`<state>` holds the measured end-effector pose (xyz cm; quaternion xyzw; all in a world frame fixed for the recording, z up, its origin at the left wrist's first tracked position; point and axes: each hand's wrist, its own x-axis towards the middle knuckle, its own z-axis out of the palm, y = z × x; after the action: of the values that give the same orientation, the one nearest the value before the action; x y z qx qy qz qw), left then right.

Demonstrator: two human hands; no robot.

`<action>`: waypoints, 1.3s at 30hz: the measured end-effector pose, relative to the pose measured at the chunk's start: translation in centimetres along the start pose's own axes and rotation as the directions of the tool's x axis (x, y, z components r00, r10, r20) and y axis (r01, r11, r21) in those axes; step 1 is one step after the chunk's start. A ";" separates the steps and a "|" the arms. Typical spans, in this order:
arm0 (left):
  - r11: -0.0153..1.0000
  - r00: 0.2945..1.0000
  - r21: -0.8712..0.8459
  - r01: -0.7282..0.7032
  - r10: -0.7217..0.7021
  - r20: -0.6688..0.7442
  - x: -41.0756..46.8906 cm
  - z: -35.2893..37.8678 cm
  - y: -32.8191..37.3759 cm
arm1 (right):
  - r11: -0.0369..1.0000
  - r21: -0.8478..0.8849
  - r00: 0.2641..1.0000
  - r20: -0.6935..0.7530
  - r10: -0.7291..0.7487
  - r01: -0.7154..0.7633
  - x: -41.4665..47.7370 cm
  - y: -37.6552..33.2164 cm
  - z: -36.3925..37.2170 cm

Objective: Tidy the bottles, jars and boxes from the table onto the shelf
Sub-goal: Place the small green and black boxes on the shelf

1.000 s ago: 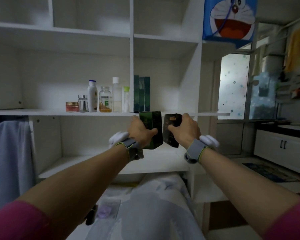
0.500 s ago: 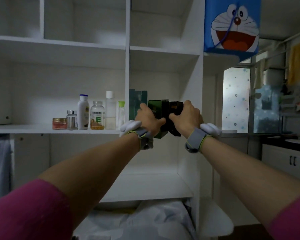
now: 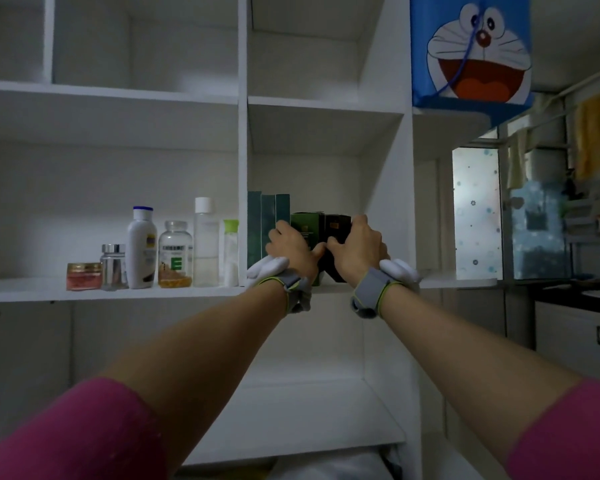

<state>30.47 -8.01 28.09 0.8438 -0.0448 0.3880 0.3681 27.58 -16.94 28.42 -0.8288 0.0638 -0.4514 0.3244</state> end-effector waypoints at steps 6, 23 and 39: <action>0.989 0.994 0.118 -0.094 0.099 -0.036 -0.3 0.1 -1.9 | 1.000 0.017 0.999 0.043 0.008 -0.008 -0.4 -0.2 2.3; 0.616 0.791 0.586 -0.527 0.607 0.073 0.1 3.1 -11.8 | 0.989 0.140 0.995 0.093 0.029 -0.041 0.0 0.7 4.5; 0.567 0.773 0.627 -0.534 0.628 0.090 -0.2 3.8 -14.5 | 0.983 0.175 0.996 0.077 0.041 -0.054 0.6 1.7 6.8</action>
<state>37.95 -0.02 17.86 0.8228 -0.1636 0.5387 -0.0770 33.57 -15.27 25.20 -0.8109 0.0313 -0.4168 0.4096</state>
